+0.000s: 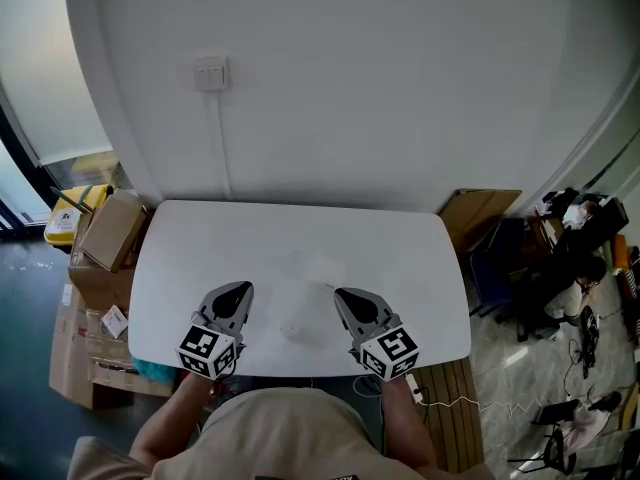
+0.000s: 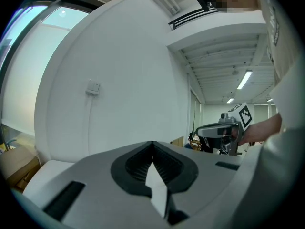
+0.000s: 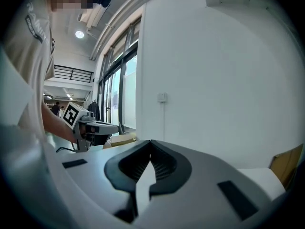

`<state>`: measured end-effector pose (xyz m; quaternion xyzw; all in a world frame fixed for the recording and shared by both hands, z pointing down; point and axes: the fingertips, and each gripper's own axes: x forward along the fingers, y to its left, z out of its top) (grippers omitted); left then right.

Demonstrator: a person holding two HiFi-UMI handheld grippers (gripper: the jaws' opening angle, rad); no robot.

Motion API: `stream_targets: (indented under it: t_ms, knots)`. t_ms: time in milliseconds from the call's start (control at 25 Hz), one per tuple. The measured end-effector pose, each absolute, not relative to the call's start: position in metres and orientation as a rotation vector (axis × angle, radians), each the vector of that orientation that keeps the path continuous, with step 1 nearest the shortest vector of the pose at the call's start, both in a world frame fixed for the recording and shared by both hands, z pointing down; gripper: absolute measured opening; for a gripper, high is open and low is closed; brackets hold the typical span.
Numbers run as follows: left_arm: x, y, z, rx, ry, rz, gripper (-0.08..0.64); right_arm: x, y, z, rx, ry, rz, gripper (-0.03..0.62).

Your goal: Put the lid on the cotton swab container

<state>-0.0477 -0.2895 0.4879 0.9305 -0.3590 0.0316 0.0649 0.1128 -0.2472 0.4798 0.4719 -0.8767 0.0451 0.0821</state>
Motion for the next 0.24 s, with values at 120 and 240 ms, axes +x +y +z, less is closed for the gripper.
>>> stream_targets:
  t_ms: [120, 240]
  knots:
    - [-0.0499, -0.2905, 0.4879, 2.801, -1.092, 0.101, 0.014, 0.1086, -0.2469, 0.4789, 1.386, -2.624, 0.134, 0.017]
    - [-0.0510, -0.2963, 0.4847, 2.809, -1.096, 0.110, 0.014, 0.1076, -0.2516, 0.4757, 1.388, -2.634, 0.132, 0.017]
